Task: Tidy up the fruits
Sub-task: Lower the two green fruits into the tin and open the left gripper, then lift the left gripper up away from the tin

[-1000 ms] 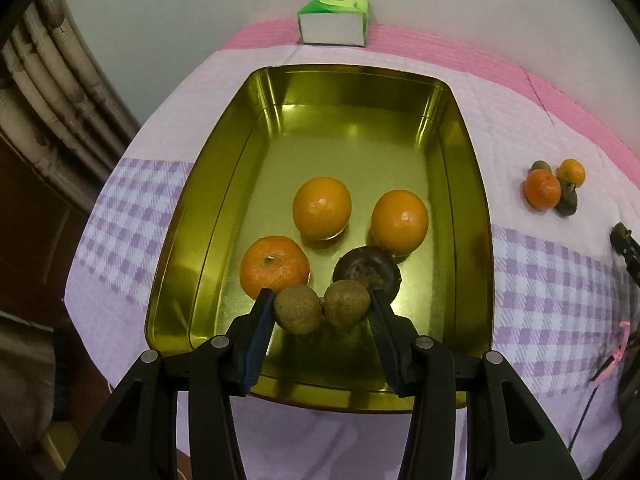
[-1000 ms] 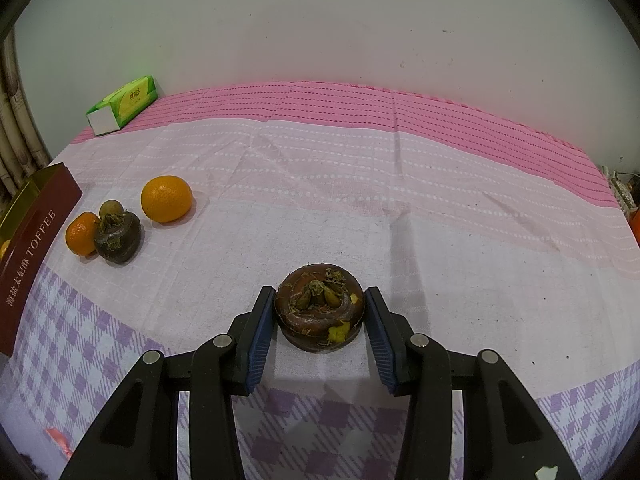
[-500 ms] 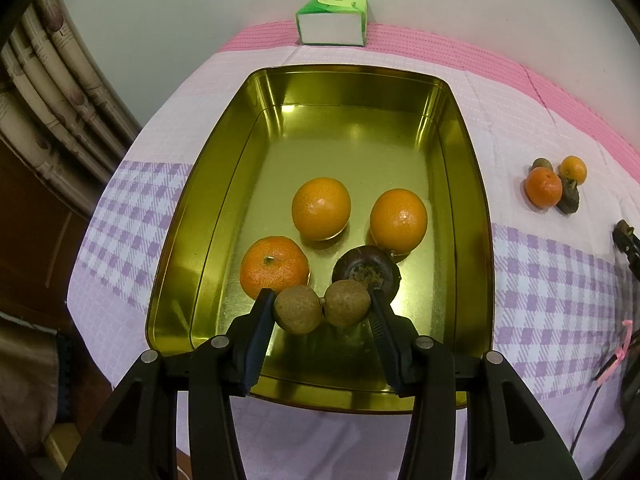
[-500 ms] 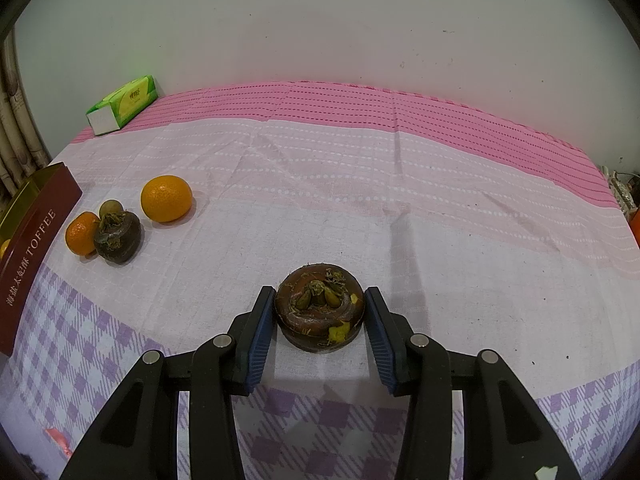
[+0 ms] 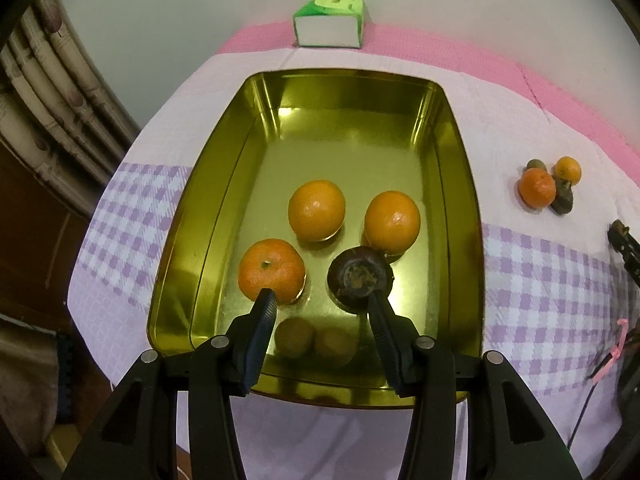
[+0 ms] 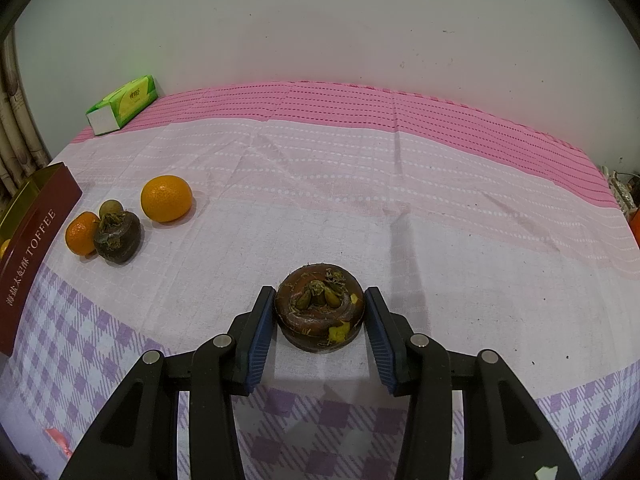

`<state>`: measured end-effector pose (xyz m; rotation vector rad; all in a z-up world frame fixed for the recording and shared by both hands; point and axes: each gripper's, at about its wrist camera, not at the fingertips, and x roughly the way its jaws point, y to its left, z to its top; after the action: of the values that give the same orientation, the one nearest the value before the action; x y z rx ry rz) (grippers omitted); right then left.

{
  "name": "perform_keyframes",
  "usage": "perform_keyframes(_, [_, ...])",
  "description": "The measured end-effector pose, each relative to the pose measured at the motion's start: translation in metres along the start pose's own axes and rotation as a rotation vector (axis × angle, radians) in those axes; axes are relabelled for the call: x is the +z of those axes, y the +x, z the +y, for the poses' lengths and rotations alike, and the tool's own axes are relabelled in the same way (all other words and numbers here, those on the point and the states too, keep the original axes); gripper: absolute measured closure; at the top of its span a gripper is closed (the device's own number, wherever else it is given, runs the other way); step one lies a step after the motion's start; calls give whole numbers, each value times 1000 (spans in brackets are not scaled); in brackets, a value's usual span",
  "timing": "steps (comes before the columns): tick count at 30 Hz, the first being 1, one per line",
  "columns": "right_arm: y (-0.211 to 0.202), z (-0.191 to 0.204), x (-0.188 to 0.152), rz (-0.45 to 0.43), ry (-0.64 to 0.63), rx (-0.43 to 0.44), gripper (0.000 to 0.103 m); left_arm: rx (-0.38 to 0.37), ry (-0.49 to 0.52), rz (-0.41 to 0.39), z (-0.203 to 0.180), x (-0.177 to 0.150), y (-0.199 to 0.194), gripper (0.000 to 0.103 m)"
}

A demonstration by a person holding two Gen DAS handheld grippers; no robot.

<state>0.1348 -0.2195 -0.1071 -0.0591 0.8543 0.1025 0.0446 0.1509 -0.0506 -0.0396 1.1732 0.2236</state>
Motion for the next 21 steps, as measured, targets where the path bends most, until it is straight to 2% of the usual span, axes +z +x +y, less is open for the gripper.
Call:
perform_keyframes(5, [0,0,0,0,0,0,61,-17,0,-25,0,4,-14,52])
perform_keyframes(9, [0,0,0,0,0,0,61,-30,5,-77,0,11,-32,43])
perform_keyframes(15, [0,0,0,0,0,0,61,-6,29,-147,4,18,-51,33])
perform_keyframes(21, [0,0,0,0,0,-1,61,-10,18,-169,16,16,-55,31])
